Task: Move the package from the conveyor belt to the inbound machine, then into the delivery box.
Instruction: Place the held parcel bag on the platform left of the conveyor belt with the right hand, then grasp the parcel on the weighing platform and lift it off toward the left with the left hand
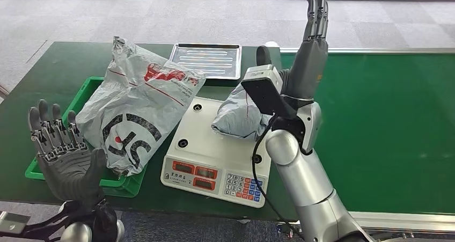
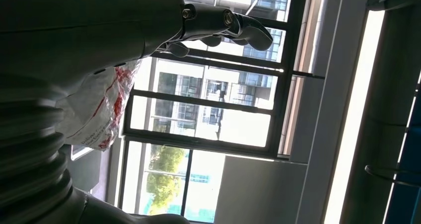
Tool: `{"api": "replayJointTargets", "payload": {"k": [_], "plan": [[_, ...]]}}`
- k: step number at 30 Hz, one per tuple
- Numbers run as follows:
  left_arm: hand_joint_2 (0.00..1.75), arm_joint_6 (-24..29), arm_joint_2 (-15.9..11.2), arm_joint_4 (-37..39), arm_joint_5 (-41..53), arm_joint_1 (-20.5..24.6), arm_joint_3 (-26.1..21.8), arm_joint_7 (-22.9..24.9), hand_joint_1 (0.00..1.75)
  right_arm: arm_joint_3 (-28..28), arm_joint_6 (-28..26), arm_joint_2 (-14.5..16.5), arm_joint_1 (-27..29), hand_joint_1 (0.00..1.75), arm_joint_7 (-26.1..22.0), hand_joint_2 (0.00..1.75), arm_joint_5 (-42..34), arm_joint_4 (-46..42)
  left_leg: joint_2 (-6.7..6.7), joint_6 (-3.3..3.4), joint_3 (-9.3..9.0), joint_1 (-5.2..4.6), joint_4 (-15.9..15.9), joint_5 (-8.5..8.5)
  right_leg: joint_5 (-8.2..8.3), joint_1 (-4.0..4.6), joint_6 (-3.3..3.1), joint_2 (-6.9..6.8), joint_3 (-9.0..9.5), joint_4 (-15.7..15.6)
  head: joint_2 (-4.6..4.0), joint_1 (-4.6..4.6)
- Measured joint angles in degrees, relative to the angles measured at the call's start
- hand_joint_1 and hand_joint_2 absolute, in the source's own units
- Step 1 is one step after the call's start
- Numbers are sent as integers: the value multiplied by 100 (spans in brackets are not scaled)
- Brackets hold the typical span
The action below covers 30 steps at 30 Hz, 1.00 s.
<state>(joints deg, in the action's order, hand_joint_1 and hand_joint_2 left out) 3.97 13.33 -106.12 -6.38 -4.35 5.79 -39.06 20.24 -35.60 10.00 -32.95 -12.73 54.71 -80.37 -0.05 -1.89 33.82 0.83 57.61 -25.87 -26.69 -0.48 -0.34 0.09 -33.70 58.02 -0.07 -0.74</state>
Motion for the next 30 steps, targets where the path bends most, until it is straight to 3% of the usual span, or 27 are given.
{"api": "replayJointTargets", "payload": {"k": [4,6,8,10,12,15,20,30], "plan": [[175,89,2,-15,115,-3,2,22,0,-24,-280,-19,69,0,-254,0,-45,-238,-2,0,-1,0,3,0,0,0,0,0,0,0,0,0],[175,336,2,-13,425,25,2,21,0,-134,-401,45,210,0,-693,0,-27,-517,-3,0,-1,0,4,0,0,0,0,0,-1,0,0,0],[175,714,-6,15,1154,183,12,127,0,-408,-440,258,452,0,-1454,0,-170,-954,-7,0,0,1,6,0,-1,1,0,-6,-3,-1,0,0],[175,931,-44,168,2254,585,78,528,0,-742,-456,510,742,0,-2175,87,-567,-1475,-21,2,0,1,7,1,-4,1,1,-26,-1,-2,0,0],[175,844,-112,576,3366,1236,236,1135,0,-982,-461,673,1011,0,-2524,175,-1008,-1978,-36,6,2,1,8,6,-5,1,3,-48,5,-2,0,1],[175,603,-187,1522,4464,2354,555,1681,0,-1163,-461,808,1265,0,-2686,175,-1374,-2582,-27,11,8,-4,9,16,13,1,11,-37,-1,-2,0,-1],[175,375,-198,3069,5619,3705,1242,1933,0,-1302,-449,825,1370,0,-2660,175,-1517,-3055,11,27,6,-23,16,27,41,-4,35,5,-7,-2,0,-1],[175,493,2,5396,7254,4687,2602,2220,0,-1366,-438,823,1385,0,-2293,175,-1046,-3068,13,37,11,-31,17,27,42,-15,40,10,-11,-2,0,0]]}}
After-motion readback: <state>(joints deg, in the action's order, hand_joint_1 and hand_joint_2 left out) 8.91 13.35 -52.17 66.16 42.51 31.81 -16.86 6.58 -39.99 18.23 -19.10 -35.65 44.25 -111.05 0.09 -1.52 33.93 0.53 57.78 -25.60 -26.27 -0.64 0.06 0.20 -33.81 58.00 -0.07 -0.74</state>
